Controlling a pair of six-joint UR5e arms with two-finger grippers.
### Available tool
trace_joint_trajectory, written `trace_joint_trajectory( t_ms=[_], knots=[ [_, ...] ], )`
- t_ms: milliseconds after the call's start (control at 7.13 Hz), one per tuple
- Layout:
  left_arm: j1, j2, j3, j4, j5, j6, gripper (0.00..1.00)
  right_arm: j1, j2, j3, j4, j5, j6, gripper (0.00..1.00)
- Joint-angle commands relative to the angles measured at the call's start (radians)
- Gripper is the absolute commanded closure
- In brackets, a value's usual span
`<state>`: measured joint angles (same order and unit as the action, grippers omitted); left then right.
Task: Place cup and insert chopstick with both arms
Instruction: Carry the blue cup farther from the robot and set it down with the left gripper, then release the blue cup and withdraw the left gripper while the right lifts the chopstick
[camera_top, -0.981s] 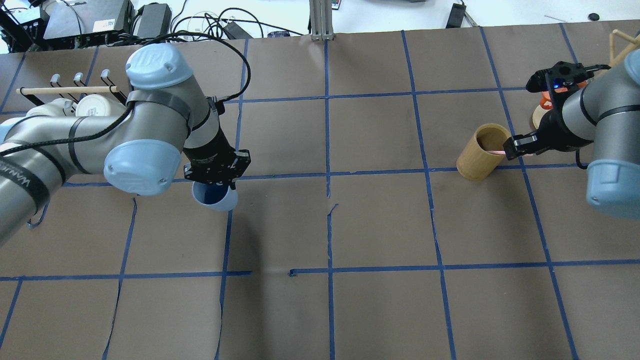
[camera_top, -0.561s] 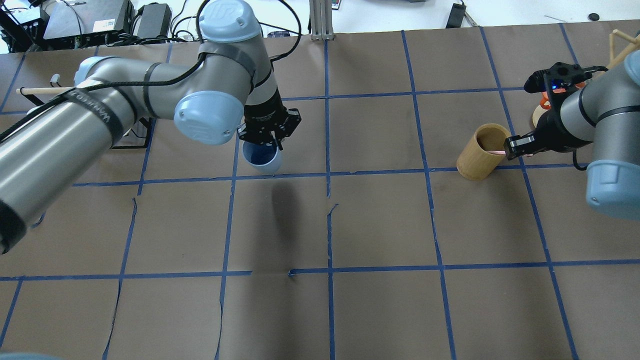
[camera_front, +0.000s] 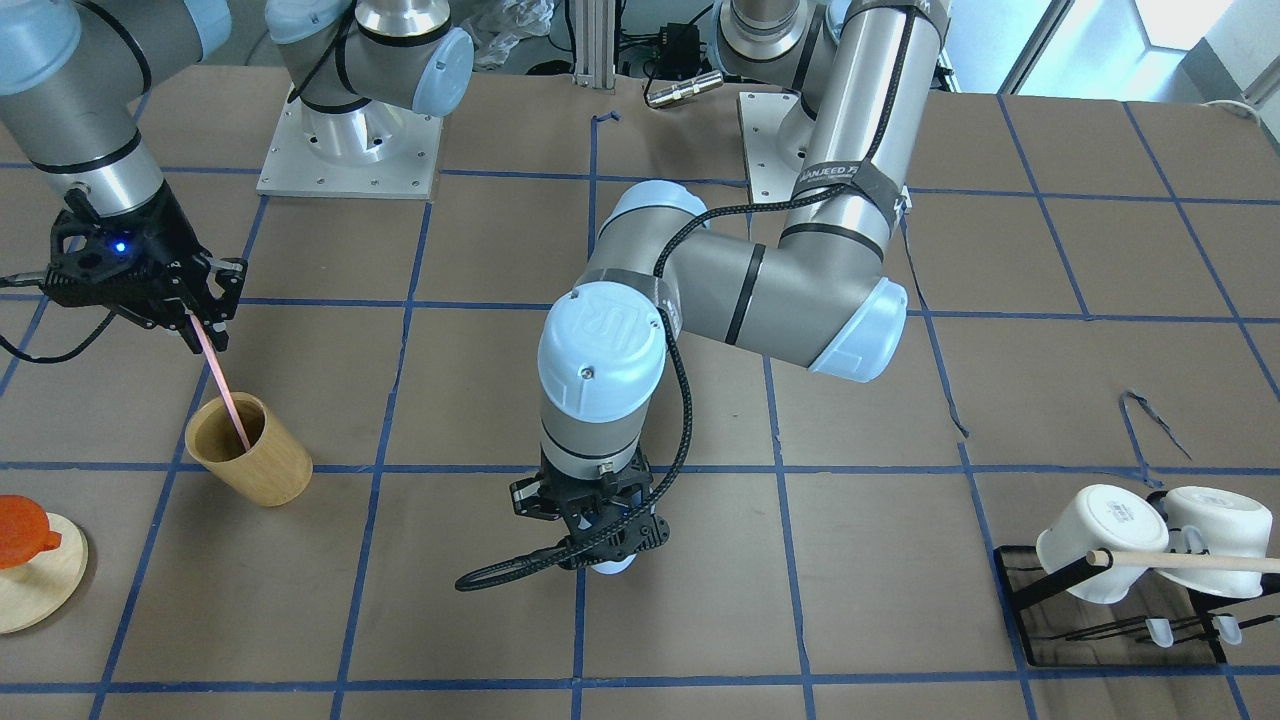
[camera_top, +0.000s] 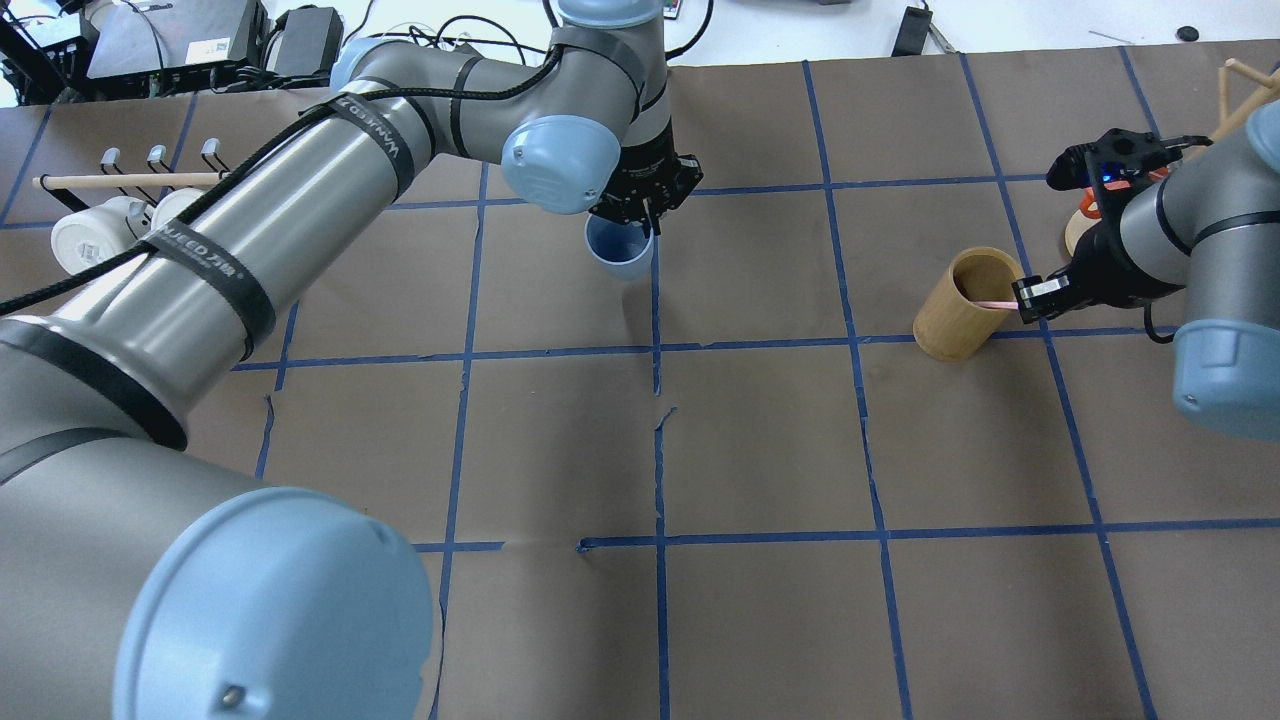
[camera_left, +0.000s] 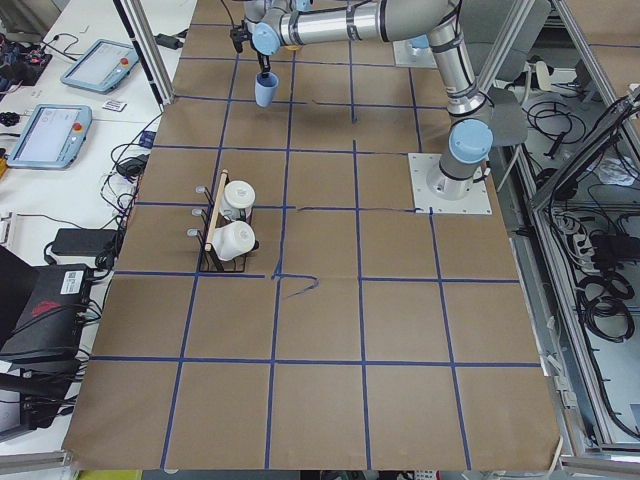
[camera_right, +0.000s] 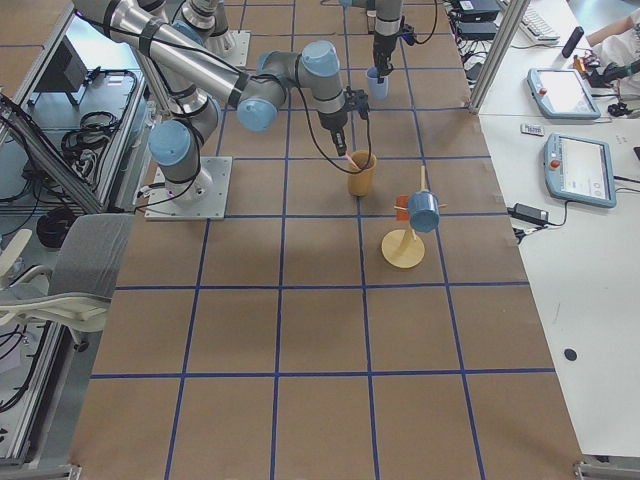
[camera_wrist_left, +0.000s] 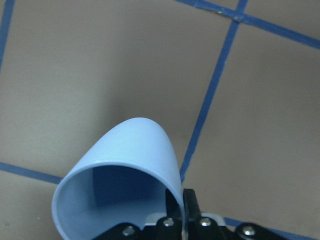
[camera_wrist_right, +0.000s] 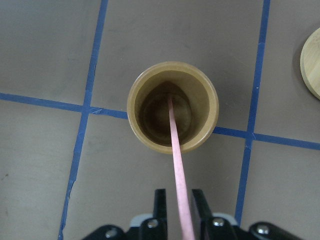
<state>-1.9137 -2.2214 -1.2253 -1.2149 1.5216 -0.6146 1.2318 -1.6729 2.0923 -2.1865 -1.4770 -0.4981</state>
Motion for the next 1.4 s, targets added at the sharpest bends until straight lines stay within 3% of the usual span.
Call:
trace_joint_trajectory(
  t_ms=[0, 140, 280, 701, 841, 1121, 1262],
  knots=[
    [-0.021, -0.058, 0.049, 0.002, 0.003, 0.004, 1.00, 0.000, -0.001, 0.000, 0.001, -0.002, 0.000, 0.77],
    [-0.021, -0.063, 0.049, 0.003, 0.008, 0.013, 0.75, 0.000, -0.001, 0.000, 0.001, 0.000, 0.000, 0.83],
    [-0.021, -0.063, 0.049, 0.005, 0.006, 0.013, 0.01, 0.000, -0.001, -0.002, 0.001, 0.001, 0.000, 0.86],
    [0.031, 0.049, 0.043, -0.081, 0.020, 0.117, 0.00, 0.003, -0.001, -0.067, 0.094, -0.002, 0.004, 0.88],
    [0.056, 0.104, 0.029, -0.130, 0.019, 0.134, 0.00, 0.003, -0.001, -0.130, 0.187, -0.008, 0.007, 0.88],
    [0.064, 0.266, -0.060, -0.251, 0.025, 0.261, 0.00, 0.012, 0.011, -0.347, 0.455, -0.061, 0.010, 0.91],
    [0.064, 0.370, -0.160, -0.259, 0.023, 0.272, 0.00, 0.018, 0.053, -0.479, 0.610, -0.062, 0.022, 0.93]
  ],
)
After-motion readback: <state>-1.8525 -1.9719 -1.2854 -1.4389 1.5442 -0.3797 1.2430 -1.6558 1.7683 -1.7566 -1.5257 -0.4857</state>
